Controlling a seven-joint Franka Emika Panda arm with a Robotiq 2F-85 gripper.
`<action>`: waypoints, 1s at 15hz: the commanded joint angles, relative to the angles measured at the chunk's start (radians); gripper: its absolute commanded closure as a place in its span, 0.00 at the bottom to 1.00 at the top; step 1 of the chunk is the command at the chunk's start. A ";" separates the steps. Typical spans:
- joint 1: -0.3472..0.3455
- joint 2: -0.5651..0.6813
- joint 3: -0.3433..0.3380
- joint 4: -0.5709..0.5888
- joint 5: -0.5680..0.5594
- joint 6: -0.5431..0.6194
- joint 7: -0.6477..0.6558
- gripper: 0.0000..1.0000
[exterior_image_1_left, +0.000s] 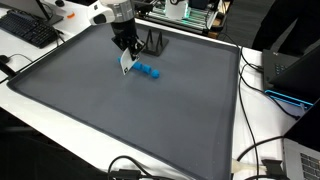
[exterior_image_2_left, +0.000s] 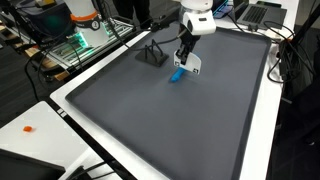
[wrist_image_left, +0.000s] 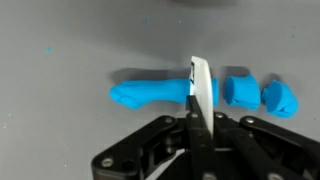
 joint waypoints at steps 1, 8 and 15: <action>-0.002 0.016 -0.004 -0.017 -0.025 -0.003 0.005 0.99; -0.002 0.036 0.001 -0.037 -0.019 0.012 0.002 0.99; -0.009 0.044 0.019 -0.043 0.019 0.009 -0.005 0.99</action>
